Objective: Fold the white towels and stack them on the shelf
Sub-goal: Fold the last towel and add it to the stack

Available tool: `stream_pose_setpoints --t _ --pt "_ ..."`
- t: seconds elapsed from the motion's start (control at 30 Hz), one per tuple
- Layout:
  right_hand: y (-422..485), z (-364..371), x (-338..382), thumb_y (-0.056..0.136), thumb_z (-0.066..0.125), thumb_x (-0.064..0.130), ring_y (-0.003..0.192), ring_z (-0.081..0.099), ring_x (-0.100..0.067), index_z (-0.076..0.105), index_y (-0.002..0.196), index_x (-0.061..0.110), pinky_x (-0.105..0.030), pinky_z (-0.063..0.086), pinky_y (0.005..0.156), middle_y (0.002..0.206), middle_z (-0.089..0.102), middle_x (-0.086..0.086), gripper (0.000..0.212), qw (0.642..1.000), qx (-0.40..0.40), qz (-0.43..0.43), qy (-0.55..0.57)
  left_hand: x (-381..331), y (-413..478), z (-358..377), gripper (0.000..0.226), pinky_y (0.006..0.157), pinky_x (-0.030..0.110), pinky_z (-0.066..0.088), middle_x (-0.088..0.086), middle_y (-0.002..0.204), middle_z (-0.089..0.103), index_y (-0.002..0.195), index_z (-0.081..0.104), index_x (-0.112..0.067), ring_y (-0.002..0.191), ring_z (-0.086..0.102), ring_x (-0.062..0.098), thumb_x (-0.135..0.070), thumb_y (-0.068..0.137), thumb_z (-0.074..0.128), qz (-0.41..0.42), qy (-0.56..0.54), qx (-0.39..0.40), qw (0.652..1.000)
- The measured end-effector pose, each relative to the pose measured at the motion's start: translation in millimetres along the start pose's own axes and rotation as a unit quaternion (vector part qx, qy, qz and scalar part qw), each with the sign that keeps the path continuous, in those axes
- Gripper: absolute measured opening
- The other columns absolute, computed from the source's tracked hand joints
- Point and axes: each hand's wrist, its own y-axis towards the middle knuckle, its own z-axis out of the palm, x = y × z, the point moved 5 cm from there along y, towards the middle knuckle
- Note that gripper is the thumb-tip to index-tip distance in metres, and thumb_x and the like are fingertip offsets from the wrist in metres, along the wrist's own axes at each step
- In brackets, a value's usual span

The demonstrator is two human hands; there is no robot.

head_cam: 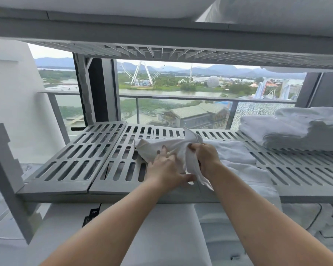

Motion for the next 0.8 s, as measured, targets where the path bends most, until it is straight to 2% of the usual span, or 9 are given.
stream_pose_setpoints --t 0.13,0.23,0.3,0.4,0.47,0.57,0.67,0.73,0.8 --pt "0 0 -5 0.084 0.067 0.014 0.086 0.073 -0.037 0.072 0.088 0.006 -0.055 0.058 0.081 0.083 0.075 -0.017 0.010 1.000 0.015 -0.004 0.004 -3 -9 0 0.038 0.107 0.040 0.044 0.006 0.154 0.046 0.123 0.068 -0.021 0.141 0.045 0.027 -0.045 0.099 0.050 0.010 0.019 -0.112 0.993" --pt "-5 1 -1 0.086 0.060 0.009 0.084 0.071 -0.034 0.071 0.089 0.013 -0.047 0.058 0.075 0.081 0.075 -0.011 0.012 0.998 0.032 -0.061 -0.007 3 -24 -25 0.023 0.082 0.040 0.056 0.002 0.120 0.069 0.108 0.075 -0.021 0.108 0.066 0.028 -0.026 0.098 0.055 0.020 -0.065 -0.185 0.980" --pt "-13 1 5 0.087 0.057 0.008 0.080 0.069 -0.026 0.070 0.090 0.019 -0.038 0.055 0.068 0.081 0.073 -0.003 0.017 0.991 0.051 -0.122 -0.036 15 -32 -48 0.022 0.069 0.037 0.056 -0.001 0.092 0.073 0.099 0.075 -0.023 0.087 0.069 0.025 -0.020 0.098 0.053 0.027 -0.054 -0.217 0.974" --pt "-33 10 3 0.090 0.062 0.012 0.075 0.067 -0.016 0.070 0.093 0.025 -0.035 0.054 0.068 0.082 0.072 0.003 0.015 0.956 0.147 -0.213 -0.140 37 -46 -76 0.036 0.074 0.036 0.056 -0.005 0.093 0.075 0.094 0.079 -0.024 0.083 0.067 0.018 0.002 0.088 0.055 0.057 -0.029 -0.196 0.979" --pt "-49 21 -8 0.091 0.066 0.027 0.065 0.061 -0.011 0.069 0.081 0.026 -0.032 0.048 0.063 0.074 0.067 0.006 0.011 0.895 0.235 -0.251 -0.284 51 -58 -76 0.040 0.085 0.038 0.056 -0.007 0.096 0.076 0.084 0.081 -0.022 0.091 0.068 0.016 0.010 0.081 0.058 0.075 -0.016 -0.103 0.992" --pt "-65 29 -14 0.091 0.055 0.060 0.071 0.060 -0.020 0.064 0.071 0.017 -0.036 0.045 0.068 0.074 0.065 -0.003 0.048 0.802 0.281 -0.311 -0.426 77 -79 -70 0.048 0.096 0.031 0.053 -0.007 0.097 0.078 0.077 0.083 -0.023 0.098 0.070 0.011 0.012 0.076 0.051 0.051 -0.005 -0.026 0.998" --pt "-75 33 -8 0.088 0.026 0.081 0.077 0.061 -0.015 0.072 0.073 0.020 -0.034 0.045 0.075 0.079 0.070 0.004 0.078 0.782 0.290 -0.315 -0.453 99 -92 -77 0.049 0.088 0.016 0.052 -0.014 0.096 0.078 0.068 0.080 -0.028 0.087 0.067 -0.007 0.010 0.075 0.050 0.005 -0.027 -0.036 0.999" --pt "-77 39 -6 0.095 0.028 0.071 0.080 0.061 -0.011 0.079 0.075 0.022 -0.033 0.043 0.079 0.076 0.069 0.009 0.074 0.785 0.280 -0.296 -0.466 108 -94 -82 0.052 0.075 0.012 0.052 -0.015 0.090 0.077 0.060 0.076 -0.030 0.072 0.064 -0.010 0.011 0.074 0.048 -0.015 -0.026 -0.047 0.998" --pt "-76 47 -5 0.098 0.041 0.058 0.070 0.061 -0.009 0.078 0.069 0.023 -0.032 0.046 0.076 0.062 0.063 0.009 0.059 0.775 0.251 -0.298 -0.497 113 -88 -87 0.051 0.081 0.025 0.057 -0.017 0.086 0.075 0.057 0.072 -0.029 0.078 0.066 -0.005 0.011 0.074 0.046 -0.030 -0.018 -0.068 0.997"
